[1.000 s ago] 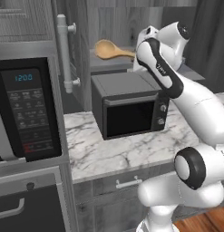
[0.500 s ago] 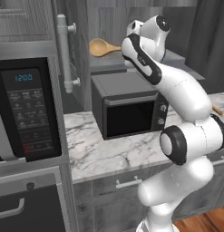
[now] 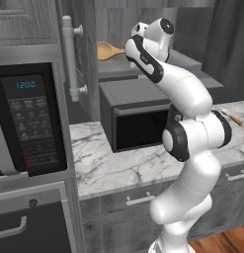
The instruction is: Organize the utensils by type. Pick up the wooden spoons from the counter and place them in the open cabinet. Then pick up the metallic utensils from the counter and place them in the open drawer.
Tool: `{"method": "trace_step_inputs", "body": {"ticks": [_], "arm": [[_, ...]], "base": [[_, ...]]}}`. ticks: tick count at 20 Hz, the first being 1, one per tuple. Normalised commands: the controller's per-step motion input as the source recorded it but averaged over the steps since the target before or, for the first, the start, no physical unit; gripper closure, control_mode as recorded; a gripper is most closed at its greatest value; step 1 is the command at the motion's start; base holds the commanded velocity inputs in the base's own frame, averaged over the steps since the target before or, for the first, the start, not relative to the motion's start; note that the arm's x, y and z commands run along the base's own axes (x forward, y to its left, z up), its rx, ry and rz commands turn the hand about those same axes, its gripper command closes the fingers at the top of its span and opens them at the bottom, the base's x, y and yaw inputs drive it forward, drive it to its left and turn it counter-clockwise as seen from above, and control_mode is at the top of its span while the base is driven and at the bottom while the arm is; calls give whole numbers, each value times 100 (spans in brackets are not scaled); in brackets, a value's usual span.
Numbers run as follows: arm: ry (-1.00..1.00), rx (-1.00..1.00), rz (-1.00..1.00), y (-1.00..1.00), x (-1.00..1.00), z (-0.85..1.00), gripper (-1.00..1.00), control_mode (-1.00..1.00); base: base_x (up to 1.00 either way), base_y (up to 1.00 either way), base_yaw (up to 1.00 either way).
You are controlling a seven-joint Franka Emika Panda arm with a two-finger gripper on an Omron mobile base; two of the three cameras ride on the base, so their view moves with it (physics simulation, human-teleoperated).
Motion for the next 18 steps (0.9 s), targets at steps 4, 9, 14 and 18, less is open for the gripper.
{"method": "trace_step_inputs", "body": {"ticks": [4,9,14,18], "arm": [[-11,-3,7,12,58,-5,100,-100],[-9,-2,7,15,57,-4,100,-100],[-5,-2,8,19,60,-11,100,-100],[0,-7,5,17,46,-20,100,-100]], "base": [[0,0,0],[0,0,0],[0,0,0],[0,0,0]]}}
